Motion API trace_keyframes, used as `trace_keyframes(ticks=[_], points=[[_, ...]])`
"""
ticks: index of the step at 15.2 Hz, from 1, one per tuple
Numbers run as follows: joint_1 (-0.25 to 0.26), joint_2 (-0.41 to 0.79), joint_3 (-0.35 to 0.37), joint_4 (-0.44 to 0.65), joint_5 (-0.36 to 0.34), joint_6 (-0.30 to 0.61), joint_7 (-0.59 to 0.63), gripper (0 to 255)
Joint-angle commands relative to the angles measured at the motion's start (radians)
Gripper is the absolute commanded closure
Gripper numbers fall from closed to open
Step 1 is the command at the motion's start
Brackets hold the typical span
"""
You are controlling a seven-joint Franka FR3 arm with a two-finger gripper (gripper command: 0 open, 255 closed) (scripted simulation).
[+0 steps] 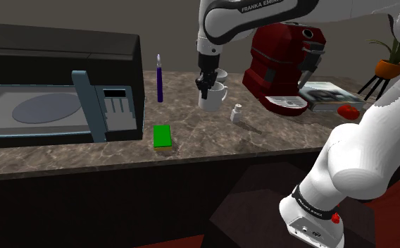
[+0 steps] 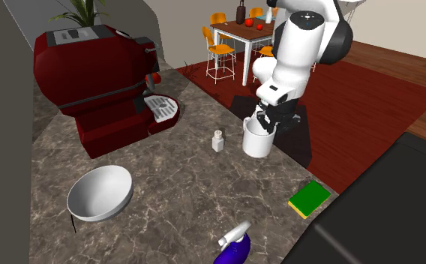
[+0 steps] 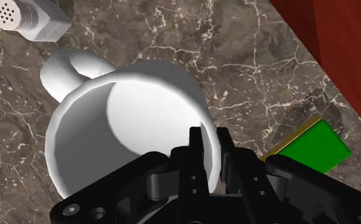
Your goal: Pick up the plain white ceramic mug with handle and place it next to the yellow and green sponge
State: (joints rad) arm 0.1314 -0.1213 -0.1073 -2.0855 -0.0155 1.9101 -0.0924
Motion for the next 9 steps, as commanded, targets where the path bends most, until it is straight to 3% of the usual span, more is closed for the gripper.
trace_keyframes(ticks=[1,9], points=[[-0.001,0.003,-0.001,-0.025,0.000,0.029,-0.001,255],[-0.001,0.037,-0.002,-0.098,0.003,0.136,-0.004,255]])
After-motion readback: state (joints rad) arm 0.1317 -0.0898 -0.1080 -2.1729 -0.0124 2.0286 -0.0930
